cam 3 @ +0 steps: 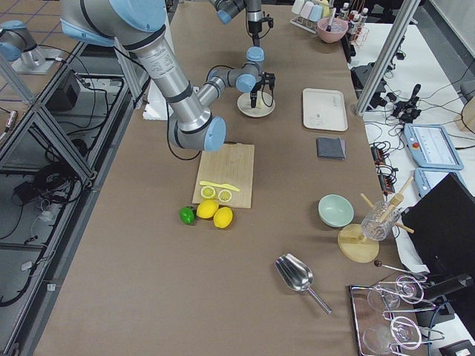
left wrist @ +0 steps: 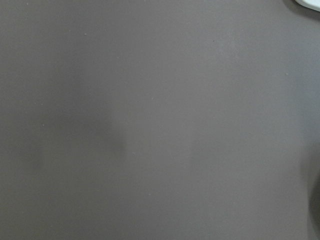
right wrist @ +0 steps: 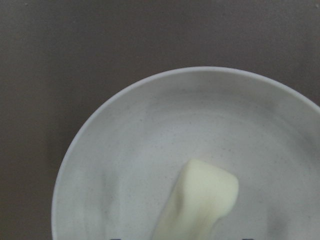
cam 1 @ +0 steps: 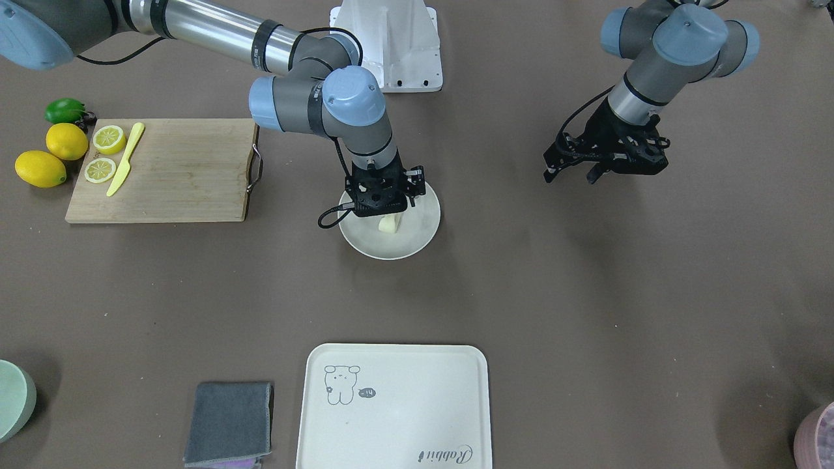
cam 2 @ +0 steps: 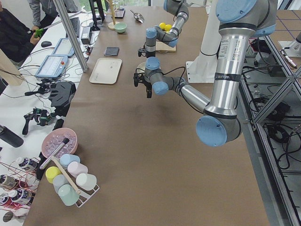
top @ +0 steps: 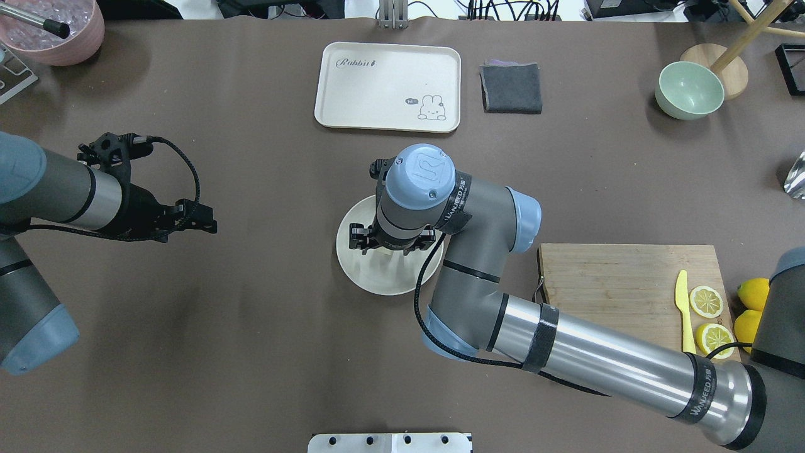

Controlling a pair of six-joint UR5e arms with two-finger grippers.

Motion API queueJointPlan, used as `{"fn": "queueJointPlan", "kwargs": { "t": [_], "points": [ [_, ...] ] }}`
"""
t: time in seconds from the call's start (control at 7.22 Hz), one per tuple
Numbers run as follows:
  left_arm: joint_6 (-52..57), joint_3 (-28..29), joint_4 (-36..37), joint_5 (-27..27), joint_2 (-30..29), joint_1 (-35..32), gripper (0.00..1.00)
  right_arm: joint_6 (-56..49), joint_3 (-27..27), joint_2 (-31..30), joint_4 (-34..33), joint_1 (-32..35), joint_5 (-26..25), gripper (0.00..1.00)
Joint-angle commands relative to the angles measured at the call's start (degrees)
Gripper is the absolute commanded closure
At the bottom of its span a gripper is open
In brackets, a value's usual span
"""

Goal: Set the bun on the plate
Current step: 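Lower the bun onto the white plate and open the right gripper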

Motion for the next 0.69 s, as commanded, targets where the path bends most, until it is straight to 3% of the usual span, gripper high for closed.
{"fn": "queueJointPlan", "kwargs": {
  "t": [0.0,0.28,0.55],
  "points": [
    [0.1,-0.1,0.0,-1.4,0.1,-1.6,0.02,-0.9,4.7,-0.7,-5.9,1.7,0.7,0.00],
    [9.9,0.0,0.1,-7.9,3.5,-9.1,0.02,-7.2,16.7,-9.3,-11.8,7.5,5.2,0.00],
    [28.3,2.1,0.2,-13.6,9.8,-19.7,0.02,-20.5,26.5,-24.8,-12.7,18.3,12.0,0.00]
  ]
}}
